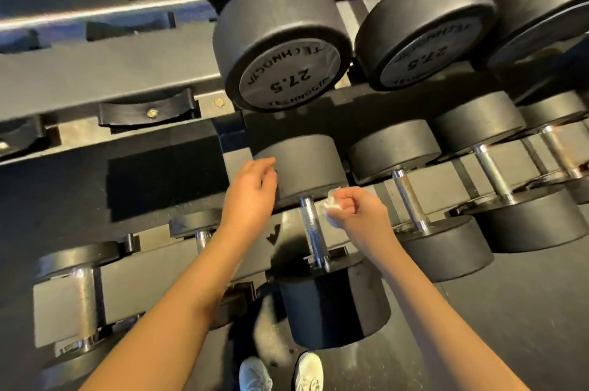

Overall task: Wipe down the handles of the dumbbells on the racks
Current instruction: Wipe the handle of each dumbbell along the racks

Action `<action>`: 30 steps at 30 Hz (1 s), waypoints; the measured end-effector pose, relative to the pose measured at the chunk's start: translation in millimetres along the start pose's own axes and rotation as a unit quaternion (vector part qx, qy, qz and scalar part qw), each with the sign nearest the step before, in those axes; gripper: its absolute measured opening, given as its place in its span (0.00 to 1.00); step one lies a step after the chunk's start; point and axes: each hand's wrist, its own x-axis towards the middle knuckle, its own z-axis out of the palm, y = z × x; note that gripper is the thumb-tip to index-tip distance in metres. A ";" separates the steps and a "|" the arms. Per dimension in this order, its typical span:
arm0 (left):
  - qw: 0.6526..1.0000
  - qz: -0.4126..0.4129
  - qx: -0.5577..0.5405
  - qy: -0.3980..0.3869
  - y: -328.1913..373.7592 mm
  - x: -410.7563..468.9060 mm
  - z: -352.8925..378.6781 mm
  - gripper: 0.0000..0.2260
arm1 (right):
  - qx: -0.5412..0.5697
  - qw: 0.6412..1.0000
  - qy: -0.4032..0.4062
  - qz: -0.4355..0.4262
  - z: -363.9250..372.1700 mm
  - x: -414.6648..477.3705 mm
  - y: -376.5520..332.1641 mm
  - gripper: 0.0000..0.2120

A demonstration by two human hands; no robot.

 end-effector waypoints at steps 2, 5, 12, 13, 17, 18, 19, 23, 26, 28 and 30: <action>0.998 -0.004 -0.024 0.065 14.6 6.5 -21.1 0.14 | 0.039 0.999 -0.011 -0.017 -10.2 -0.5 -23.3 0.11; 0.990 -0.011 -0.061 0.128 41.0 17.6 -50.8 0.12 | 0.045 0.997 -0.007 -0.068 -21.2 1.5 -58.4 0.10; 0.987 0.068 -0.066 0.129 90.1 64.7 -87.0 0.18 | 0.023 0.981 0.074 -0.176 -45.3 27.8 -159.4 0.08; 0.988 0.089 -0.035 0.118 93.2 75.4 -88.5 0.18 | 0.020 0.977 0.092 -0.192 -47.3 35.4 -174.6 0.08; 0.986 0.087 0.007 0.143 100.9 101.4 -93.9 0.13 | -0.013 0.969 0.118 -0.218 -46.6 71.2 -224.8 0.10; 0.985 0.083 0.001 0.151 101.7 106.7 -96.4 0.09 | -0.015 0.969 0.117 -0.216 -44.7 81.0 -234.0 0.11; 0.986 0.076 -0.004 0.151 102.3 113.4 -99.8 0.06 | -0.019 0.971 0.114 -0.211 -41.8 90.8 -241.9 0.11; 0.990 0.018 -0.027 0.137 109.4 163.8 -105.3 0.12 | -0.042 0.979 0.100 -0.174 -27.1 129.8 -259.3 0.11; 0.992 -0.031 -0.072 0.095 119.7 185.2 -96.9 0.13 | -0.043 0.984 0.095 -0.146 -23.0 145.6 -258.8 0.10; 0.992 -0.034 -0.081 0.088 119.3 187.0 -92.4 0.15 | -0.051 0.985 0.081 -0.144 -23.7 156.9 -260.6 0.09; 0.989 -0.028 -0.106 0.097 115.5 188.7 -89.3 0.17 | -0.057 0.987 0.057 -0.139 -24.9 171.8 -264.7 0.09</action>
